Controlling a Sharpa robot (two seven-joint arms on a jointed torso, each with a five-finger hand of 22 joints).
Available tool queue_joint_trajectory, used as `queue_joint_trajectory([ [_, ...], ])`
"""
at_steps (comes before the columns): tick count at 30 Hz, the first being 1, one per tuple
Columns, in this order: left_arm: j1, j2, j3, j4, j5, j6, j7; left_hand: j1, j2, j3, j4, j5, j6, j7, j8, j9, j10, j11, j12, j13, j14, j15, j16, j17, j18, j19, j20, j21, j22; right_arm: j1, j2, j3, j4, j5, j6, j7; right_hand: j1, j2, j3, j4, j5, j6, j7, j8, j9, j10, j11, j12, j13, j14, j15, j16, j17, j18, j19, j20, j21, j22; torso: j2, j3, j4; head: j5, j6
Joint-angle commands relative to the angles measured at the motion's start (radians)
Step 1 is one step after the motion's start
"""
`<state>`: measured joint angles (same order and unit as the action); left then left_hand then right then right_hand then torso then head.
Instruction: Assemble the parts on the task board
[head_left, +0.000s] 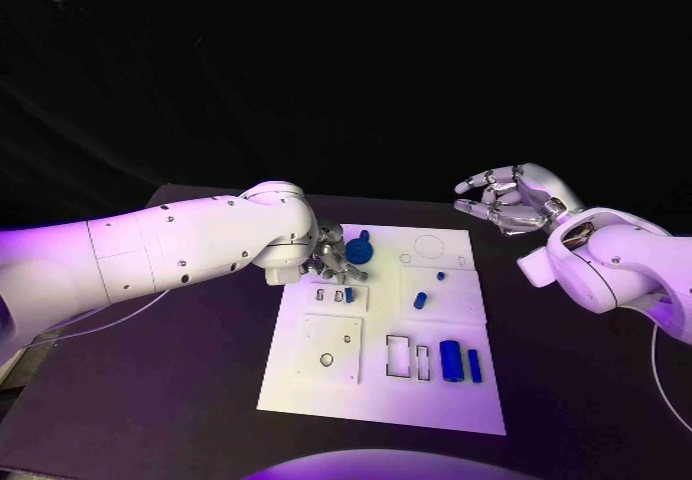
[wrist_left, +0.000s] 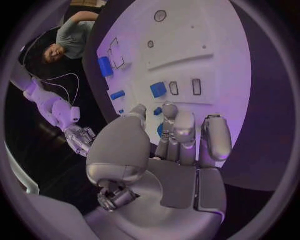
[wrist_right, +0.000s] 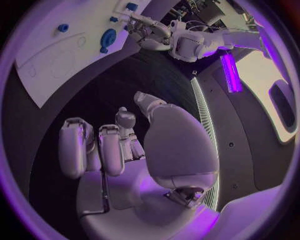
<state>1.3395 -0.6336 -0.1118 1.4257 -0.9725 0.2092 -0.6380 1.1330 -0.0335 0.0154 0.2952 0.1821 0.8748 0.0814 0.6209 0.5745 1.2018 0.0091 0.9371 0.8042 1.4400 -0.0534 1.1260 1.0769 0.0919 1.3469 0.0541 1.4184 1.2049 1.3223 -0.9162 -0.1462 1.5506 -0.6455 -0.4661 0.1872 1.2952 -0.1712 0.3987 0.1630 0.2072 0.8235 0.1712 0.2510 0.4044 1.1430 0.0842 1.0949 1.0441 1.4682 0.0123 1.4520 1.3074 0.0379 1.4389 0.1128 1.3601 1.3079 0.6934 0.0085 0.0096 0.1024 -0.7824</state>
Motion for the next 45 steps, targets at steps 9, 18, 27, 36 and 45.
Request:
queue_joint_trajectory([
  [9, -0.002, 0.010, -0.003, -0.004, 0.005, 0.058, -0.008, 0.023, 0.019, -0.001, -0.002, 0.011, -0.007, 0.002, -0.011, -0.001, -0.012, 0.001, -0.011, -0.009, 0.001, 0.002, -0.006, 0.002, -0.017, -0.006, 0.003, 0.004, 0.002, -0.001, 0.006, 0.000, -0.004, -0.011, 0.019, -0.005, -0.006, -0.007, -0.002, 0.011, 0.004, -0.012, 0.000, 0.009, 0.000, -0.012, 0.000, -0.014, -0.012, 0.041, -0.004, -0.007, 0.024, 0.020, -0.012, 0.001, -0.010, 0.119, -0.001, 0.0001, 0.0003, -0.002, -0.010],
  [18, -0.003, 0.012, -0.004, -0.005, 0.012, 0.085, -0.013, 0.037, 0.021, 0.003, -0.002, 0.012, -0.004, 0.001, -0.013, -0.001, -0.013, 0.001, -0.011, -0.009, 0.001, 0.002, -0.007, 0.003, -0.017, -0.005, 0.004, 0.005, 0.006, -0.002, 0.008, 0.000, -0.006, -0.011, 0.018, -0.005, -0.007, -0.006, -0.003, 0.012, 0.005, -0.012, 0.000, 0.010, 0.000, -0.012, 0.000, -0.014, -0.013, 0.041, -0.004, -0.008, 0.022, 0.020, -0.012, 0.001, -0.012, 0.118, 0.000, -0.0005, 0.0015, -0.003, -0.014],
  [27, -0.005, 0.012, -0.008, -0.009, 0.014, 0.094, -0.018, 0.059, 0.032, 0.017, -0.002, 0.013, 0.002, 0.000, -0.015, 0.000, -0.013, -0.001, -0.011, -0.010, 0.001, 0.001, -0.008, 0.004, -0.017, -0.005, 0.005, 0.007, 0.008, -0.003, 0.010, 0.000, -0.008, -0.011, 0.018, -0.007, -0.007, -0.005, -0.002, 0.014, 0.007, -0.012, 0.000, 0.012, 0.000, -0.012, 0.000, -0.016, -0.015, 0.040, -0.004, -0.010, 0.020, 0.021, -0.014, 0.001, -0.015, 0.116, 0.000, -0.0005, 0.0015, -0.003, -0.016],
  [36, -0.006, 0.011, -0.008, -0.004, 0.027, 0.097, -0.017, 0.083, 0.040, 0.037, -0.002, 0.014, 0.008, -0.003, -0.018, 0.001, -0.012, -0.003, -0.011, -0.011, 0.001, -0.001, -0.008, 0.006, -0.018, -0.004, 0.005, 0.009, 0.013, -0.004, 0.012, -0.001, -0.010, -0.011, 0.017, -0.009, -0.007, -0.005, -0.002, 0.014, 0.007, -0.012, 0.000, 0.012, 0.000, -0.012, 0.000, -0.016, -0.015, 0.040, -0.004, -0.010, 0.020, 0.021, -0.014, 0.001, -0.015, 0.116, 0.000, -0.0001, 0.0016, -0.003, -0.018],
  [45, -0.006, 0.010, -0.008, -0.003, 0.058, 0.083, -0.009, 0.163, 0.035, 0.163, -0.004, 0.012, 0.013, -0.010, -0.025, 0.011, -0.013, -0.010, -0.015, -0.016, 0.003, -0.006, -0.012, 0.010, -0.018, -0.005, 0.002, 0.012, 0.019, -0.005, 0.016, -0.001, -0.013, -0.011, 0.018, -0.011, -0.006, -0.004, -0.001, 0.014, 0.009, -0.012, 0.000, 0.014, 0.000, -0.011, 0.000, -0.016, -0.015, 0.040, -0.004, -0.011, 0.018, 0.022, -0.016, 0.001, -0.019, 0.114, 0.000, 0.0003, 0.0015, -0.002, -0.020],
])
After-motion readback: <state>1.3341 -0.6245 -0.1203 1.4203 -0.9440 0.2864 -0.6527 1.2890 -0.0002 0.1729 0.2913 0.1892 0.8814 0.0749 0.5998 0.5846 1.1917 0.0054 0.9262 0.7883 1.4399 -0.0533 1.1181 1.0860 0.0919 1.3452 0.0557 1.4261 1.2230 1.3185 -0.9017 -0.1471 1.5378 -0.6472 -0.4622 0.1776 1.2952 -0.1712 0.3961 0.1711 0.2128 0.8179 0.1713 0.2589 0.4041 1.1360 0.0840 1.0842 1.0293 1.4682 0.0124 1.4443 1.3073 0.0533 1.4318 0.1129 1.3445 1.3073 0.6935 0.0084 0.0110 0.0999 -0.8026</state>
